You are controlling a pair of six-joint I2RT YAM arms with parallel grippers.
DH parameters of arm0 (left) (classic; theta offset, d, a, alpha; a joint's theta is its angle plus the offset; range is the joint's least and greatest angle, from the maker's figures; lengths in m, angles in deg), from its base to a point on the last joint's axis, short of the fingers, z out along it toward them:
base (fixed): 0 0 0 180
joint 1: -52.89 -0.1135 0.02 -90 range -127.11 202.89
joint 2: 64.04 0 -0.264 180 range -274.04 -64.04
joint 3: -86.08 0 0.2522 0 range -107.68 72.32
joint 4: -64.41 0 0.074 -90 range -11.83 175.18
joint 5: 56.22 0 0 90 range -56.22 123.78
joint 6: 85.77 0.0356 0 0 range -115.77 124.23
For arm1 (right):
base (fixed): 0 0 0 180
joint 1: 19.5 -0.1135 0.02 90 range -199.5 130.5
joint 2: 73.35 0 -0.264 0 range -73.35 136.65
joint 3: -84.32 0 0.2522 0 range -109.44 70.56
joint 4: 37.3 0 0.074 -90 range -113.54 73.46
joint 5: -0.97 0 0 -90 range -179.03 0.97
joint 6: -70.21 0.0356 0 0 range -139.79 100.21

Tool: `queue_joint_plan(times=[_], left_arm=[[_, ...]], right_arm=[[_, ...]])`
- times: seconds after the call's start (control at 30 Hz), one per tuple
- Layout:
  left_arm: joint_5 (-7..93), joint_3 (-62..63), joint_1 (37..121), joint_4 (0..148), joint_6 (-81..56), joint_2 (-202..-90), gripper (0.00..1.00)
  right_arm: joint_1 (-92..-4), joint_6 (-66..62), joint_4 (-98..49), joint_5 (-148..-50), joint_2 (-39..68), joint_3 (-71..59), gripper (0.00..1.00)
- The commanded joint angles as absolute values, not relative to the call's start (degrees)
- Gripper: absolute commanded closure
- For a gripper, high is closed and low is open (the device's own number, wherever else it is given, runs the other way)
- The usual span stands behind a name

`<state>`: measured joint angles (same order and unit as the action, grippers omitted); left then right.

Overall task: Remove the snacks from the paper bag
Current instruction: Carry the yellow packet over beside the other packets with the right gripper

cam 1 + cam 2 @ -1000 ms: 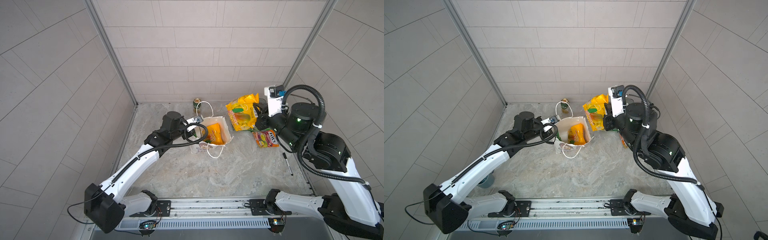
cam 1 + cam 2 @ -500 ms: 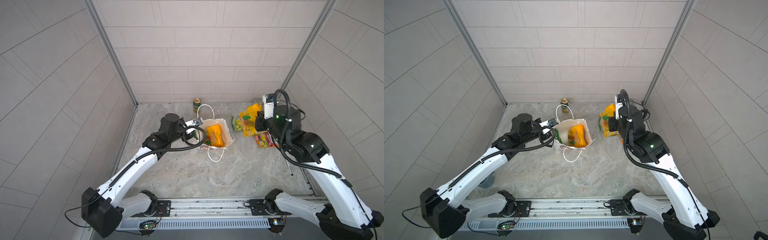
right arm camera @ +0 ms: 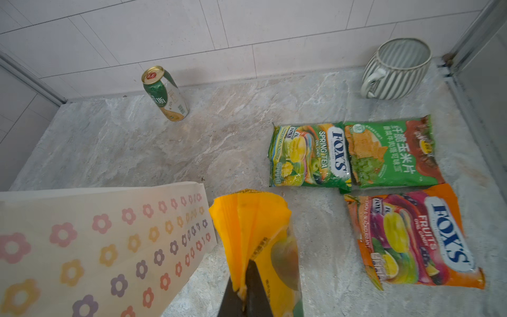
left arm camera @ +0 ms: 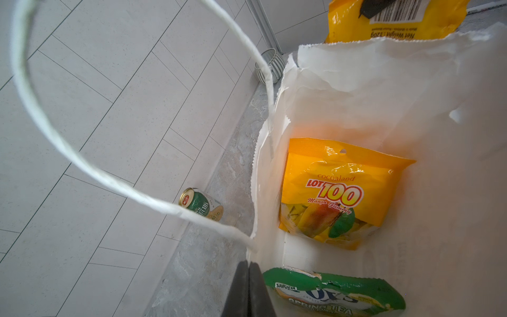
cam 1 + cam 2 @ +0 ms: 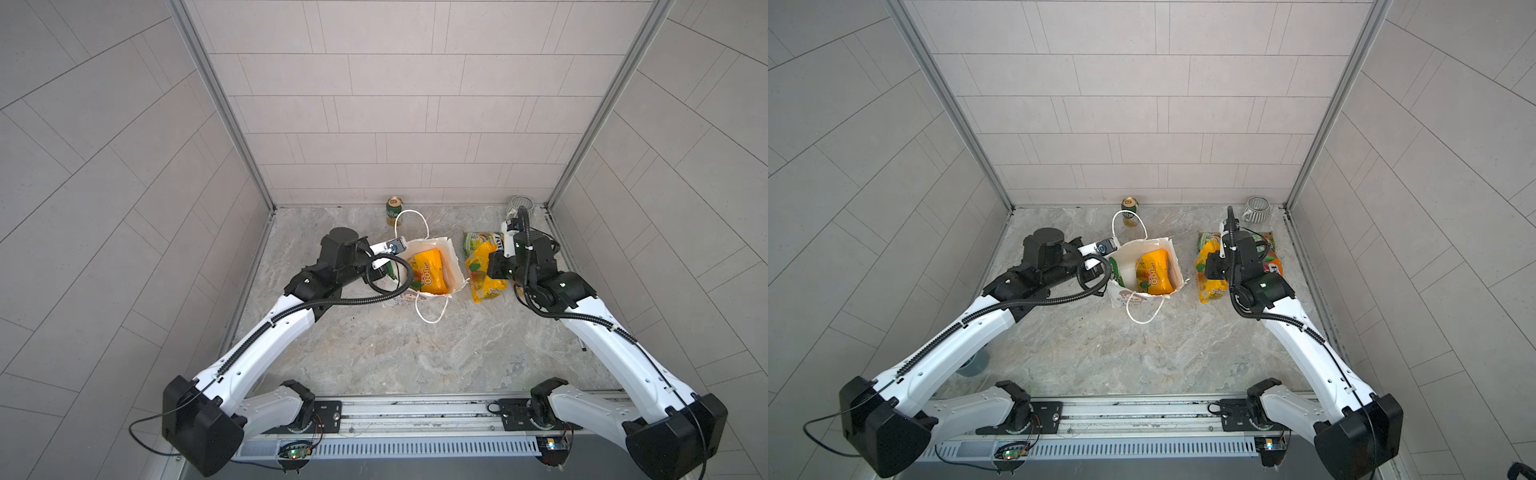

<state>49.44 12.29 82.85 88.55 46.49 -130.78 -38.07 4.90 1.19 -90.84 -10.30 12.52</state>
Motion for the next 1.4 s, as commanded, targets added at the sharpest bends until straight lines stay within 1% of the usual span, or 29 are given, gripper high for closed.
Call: queue_joint_plan(times=[0.0,0.33,0.47,0.57,0.63,0.73,0.87,0.97,1.03,1.17,1.37], left_arm=[[50.9,12.9,82.5,86.6,46.7,-129.7,1.0],[51.0,13.1,82.4,86.2,46.7,-130.0,1.0],[50.9,12.9,82.4,86.4,46.7,-130.3,1.0],[50.8,12.7,82.4,86.8,46.6,-130.1,1.0],[51.0,12.8,82.4,86.6,46.6,-129.9,1.0],[51.5,12.8,82.4,86.4,46.4,-129.6,1.0],[51.7,13.0,82.4,86.3,46.3,-129.4,1.0],[52.0,13.0,82.4,86.3,46.2,-129.3,1.0],[51.7,13.3,82.4,85.3,45.9,-129.1,1.0],[52.2,13.7,82.4,84.7,45.5,-128.8,1.0],[52.7,13.6,82.4,84.4,45.3,-128.8,1.0]], right_arm=[[-37.7,10.0,-12.8,-95.6,-10.2,14.2,1.0],[-34.1,16.4,-25.0,-101.2,-4.2,20.0,1.0],[-31.2,18.2,-27.3,-104.2,-1.4,21.9,1.0],[-28.7,18.0,-27.6,-104.7,-0.6,23.2,1.0],[-27.3,16.4,-25.3,-105.4,0.0,22.6,1.0],[-25.9,12.4,-20.4,-103.5,0.3,21.2,1.0],[-23.7,8.0,-13.6,-103.3,1.9,18.6,1.0],[-23.5,3.9,-7.5,-100.6,3.7,16.0,1.0],[-23.5,2.5,-4.2,-97.1,4.7,14.6,1.0],[-23.7,1.0,-0.8,-92.2,6.5,12.7,1.0],[-23.8,-0.7,2.6,-88.9,10.7,9.0,0.99]])
